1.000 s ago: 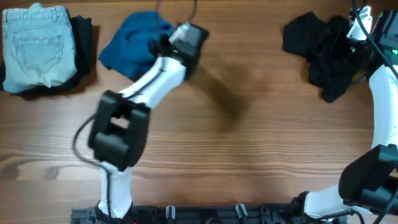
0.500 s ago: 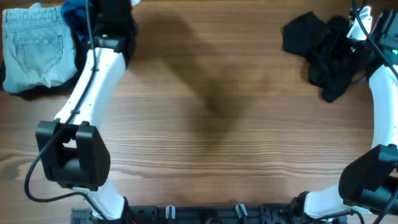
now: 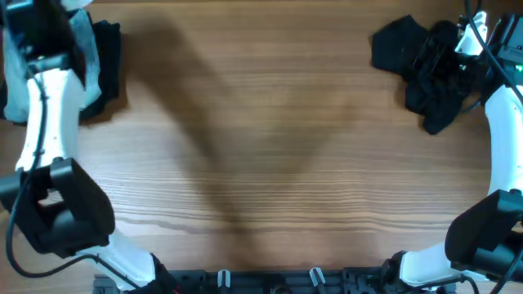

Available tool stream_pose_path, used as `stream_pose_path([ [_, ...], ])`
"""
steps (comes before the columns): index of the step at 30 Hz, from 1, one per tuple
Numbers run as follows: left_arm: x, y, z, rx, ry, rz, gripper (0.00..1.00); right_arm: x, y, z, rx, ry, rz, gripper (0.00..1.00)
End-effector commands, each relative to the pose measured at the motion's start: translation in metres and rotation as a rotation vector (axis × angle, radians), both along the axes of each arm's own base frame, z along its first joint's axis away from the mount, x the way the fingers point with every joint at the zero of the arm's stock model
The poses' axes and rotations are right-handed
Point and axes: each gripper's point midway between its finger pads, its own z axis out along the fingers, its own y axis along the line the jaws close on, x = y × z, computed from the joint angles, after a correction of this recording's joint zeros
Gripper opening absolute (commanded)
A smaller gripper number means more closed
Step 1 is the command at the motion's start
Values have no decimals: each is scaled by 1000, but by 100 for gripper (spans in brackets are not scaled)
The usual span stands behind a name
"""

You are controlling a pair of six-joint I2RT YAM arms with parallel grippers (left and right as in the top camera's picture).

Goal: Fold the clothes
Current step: 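Carry the teal bundle with the left gripper to the top-left stack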

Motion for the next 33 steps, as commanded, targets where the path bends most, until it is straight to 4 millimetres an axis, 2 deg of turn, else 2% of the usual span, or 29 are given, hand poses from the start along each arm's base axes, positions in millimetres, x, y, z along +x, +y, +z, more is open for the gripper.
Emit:
stream_pose_path([
  [1,-12,12,31,35,-41,-93,4,1,2,1,5,-7,17,100],
  [7,-15,18,44,54,-91,-177,4,-2,3,-1,14,14,15,99],
  [13,-11,1,23,10,-18,-263,4,-9,6,-6,27,50,14,99],
  [16,-13,7,13,-8,13,-255,4,-9,6,-6,28,51,14,99],
  [17,-14,11,15,-3,4,-247,4,-9,6,-6,32,53,9,100],
  [21,-21,34,48,71,-118,-206,4,-9,9,-5,60,53,8,99],
  [23,-26,46,54,86,-138,-188,4,-9,14,-3,83,46,25,99],
  [25,-28,60,45,72,-126,-183,4,-9,16,-1,100,44,32,99],
  [28,-23,77,15,43,-81,-178,4,-9,19,0,124,46,26,99],
  [30,-12,84,-19,9,-35,-179,4,-8,20,1,132,40,32,99],
  [33,3,83,-63,-33,23,-193,4,-8,20,1,133,41,33,100],
])
